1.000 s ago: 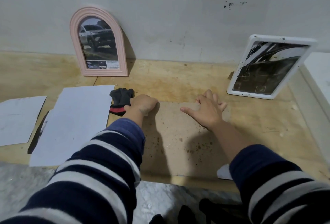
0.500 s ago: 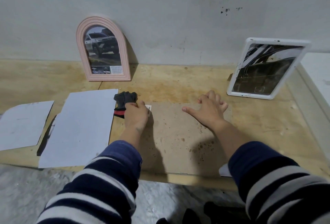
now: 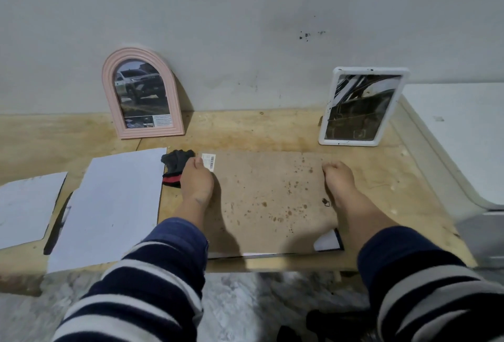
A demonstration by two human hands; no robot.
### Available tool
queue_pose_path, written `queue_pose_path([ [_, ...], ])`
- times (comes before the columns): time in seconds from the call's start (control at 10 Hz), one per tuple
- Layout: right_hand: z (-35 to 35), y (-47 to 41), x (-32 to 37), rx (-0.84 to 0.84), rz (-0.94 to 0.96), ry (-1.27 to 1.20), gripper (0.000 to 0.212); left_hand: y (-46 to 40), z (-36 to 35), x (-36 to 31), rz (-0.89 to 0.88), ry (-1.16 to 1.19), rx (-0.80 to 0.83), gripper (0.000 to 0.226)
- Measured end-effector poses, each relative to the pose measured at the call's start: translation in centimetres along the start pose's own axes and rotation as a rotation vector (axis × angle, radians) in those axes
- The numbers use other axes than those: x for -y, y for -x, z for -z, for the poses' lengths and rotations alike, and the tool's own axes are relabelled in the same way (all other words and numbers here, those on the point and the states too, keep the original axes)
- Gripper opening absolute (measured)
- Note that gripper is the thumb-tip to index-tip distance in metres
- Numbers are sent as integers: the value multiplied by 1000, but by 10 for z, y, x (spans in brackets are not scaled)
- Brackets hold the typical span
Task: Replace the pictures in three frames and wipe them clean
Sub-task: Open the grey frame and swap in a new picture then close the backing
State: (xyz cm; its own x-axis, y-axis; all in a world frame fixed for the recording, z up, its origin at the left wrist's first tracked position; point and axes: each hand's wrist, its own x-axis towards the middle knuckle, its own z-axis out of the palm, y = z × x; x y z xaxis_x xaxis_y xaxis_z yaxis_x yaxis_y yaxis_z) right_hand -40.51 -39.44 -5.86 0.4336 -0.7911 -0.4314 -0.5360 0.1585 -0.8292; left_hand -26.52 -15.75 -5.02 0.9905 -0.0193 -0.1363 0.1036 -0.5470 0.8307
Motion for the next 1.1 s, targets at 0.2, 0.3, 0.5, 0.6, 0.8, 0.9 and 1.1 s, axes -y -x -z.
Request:
queue_pose_path([
  [0.2, 24, 16, -5, -63, -33, -313, 34, 0, 1, -24, -64, -14, 112, 43],
  [0.3, 38, 29, -7, -124, -13, -410, 23, 12, -1, -28, -101, -16, 129, 45],
  [0.5, 68, 44, -21, -274, -62, -551, 19, 31, -15, -32, -115, -89, 221, 30],
  [0.6, 89, 52, -32, -355, -69, -664, 14, 40, -30, -41, -126, -86, 285, 20],
  [0.8, 111, 69, -78, -537, -213, -775, 29, 75, -72, -63, -100, 76, 358, 61],
  [0.9, 122, 74, -107, -619, -319, -811, 40, 100, -94, -69, -46, 121, 449, 85],
  [1.1, 145, 91, -145, -652, -411, -650, 39, 148, -137, -71, -29, 76, 811, 73],
])
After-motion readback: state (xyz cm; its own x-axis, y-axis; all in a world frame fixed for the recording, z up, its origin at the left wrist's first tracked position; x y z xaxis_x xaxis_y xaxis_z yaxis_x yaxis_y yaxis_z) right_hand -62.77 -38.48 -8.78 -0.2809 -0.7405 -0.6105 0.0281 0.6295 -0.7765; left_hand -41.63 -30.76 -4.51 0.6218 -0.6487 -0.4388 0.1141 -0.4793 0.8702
